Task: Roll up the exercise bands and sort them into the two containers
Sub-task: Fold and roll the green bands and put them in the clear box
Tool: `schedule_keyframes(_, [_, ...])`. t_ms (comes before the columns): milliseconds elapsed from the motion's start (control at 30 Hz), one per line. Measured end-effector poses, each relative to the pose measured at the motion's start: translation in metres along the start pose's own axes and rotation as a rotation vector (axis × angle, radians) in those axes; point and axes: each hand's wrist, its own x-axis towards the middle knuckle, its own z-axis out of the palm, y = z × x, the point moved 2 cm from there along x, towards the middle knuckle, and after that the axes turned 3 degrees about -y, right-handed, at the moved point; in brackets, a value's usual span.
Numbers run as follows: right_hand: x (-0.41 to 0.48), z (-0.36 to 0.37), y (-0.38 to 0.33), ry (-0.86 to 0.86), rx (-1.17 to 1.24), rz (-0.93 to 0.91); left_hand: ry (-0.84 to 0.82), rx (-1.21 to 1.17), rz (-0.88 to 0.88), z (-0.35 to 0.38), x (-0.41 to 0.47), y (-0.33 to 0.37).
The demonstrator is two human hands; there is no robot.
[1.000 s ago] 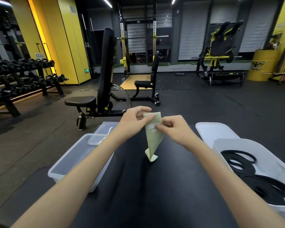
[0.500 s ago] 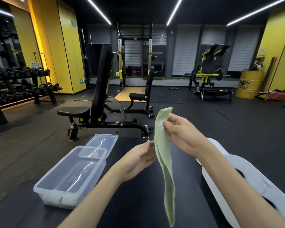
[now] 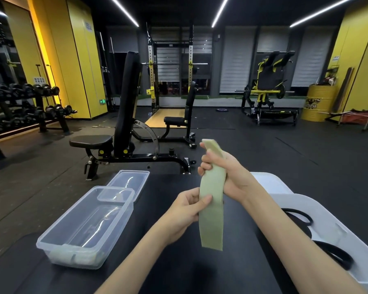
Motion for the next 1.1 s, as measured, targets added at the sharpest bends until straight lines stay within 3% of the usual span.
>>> schedule_keyframes(133, [0.005,-0.007,0.008,0.092,-0.022,0.045,0.011,0.042,-0.037,-0.001,-0.003,-0.011])
schedule_keyframes(300, [0.014,-0.024,0.006,0.127,-0.275,0.147,-0.053,0.043,-0.114,-0.005,-0.011,-0.024])
schedule_keyframes(433, [0.038,-0.043,0.006,0.167,-0.276,0.115,-0.108,0.073,-0.215,-0.013,-0.017,-0.043])
schedule_keyframes(633, [0.083,-0.09,0.049,0.418,-0.424,0.073,-0.01,0.122,-0.317,-0.02,-0.01,-0.076])
schedule_keyframes(700, [0.093,-0.114,0.08,0.464,-0.531,0.122,0.002,0.351,-0.358,-0.023,-0.01,-0.087])
schedule_keyframes(867, [0.091,-0.159,0.143,0.545,-0.965,0.365,0.075,1.201,-0.368,-0.031,-0.016,-0.094])
schedule_keyframes(933, [0.084,-0.164,0.152,0.566,-0.999,0.336,0.102,1.244,-0.366,-0.034,-0.019,-0.098])
schedule_keyframes(1100, [0.044,-0.15,0.152,0.583,-1.084,0.19,0.198,1.063,-0.255,-0.041,-0.034,-0.103])
